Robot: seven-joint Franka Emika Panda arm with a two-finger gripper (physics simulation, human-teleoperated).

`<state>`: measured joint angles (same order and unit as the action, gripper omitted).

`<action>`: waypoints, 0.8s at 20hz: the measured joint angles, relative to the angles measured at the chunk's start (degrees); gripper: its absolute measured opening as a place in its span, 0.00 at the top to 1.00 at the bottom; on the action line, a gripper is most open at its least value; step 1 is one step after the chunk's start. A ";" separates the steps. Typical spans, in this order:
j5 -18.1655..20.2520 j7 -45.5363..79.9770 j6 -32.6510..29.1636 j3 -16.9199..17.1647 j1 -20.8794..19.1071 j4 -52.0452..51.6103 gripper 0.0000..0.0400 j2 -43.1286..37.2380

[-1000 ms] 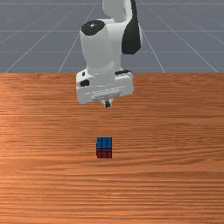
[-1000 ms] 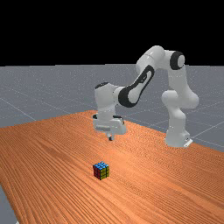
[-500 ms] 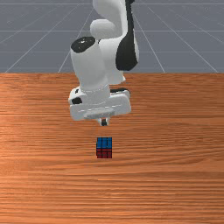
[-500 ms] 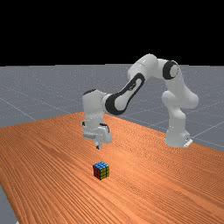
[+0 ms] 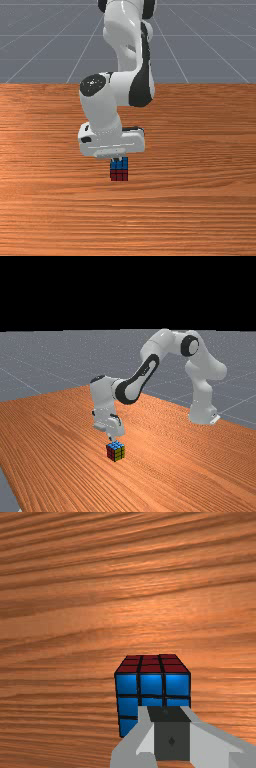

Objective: Rotate the cube till the blue face upward

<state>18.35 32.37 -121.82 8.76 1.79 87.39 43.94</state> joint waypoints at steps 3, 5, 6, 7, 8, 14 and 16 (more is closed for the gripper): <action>-0.14 -0.13 -1.44 -0.04 0.81 3.10 1.00 -2.12; 0.00 -0.19 -2.14 -0.26 0.99 3.27 1.00 -1.60; -0.12 -0.28 -2.46 -0.36 1.18 3.37 1.00 -1.20; -0.42 -0.24 -2.68 -0.35 1.50 3.44 1.00 -0.85; -0.47 -0.15 -3.08 -0.42 1.71 3.36 1.00 -0.33; -2.00 2.53 -7.89 0.84 4.25 4.11 0.95 0.31; -2.39 3.56 -8.73 0.97 5.26 5.27 0.89 -0.16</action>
<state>15.96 35.93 -130.55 9.73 7.05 92.66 43.78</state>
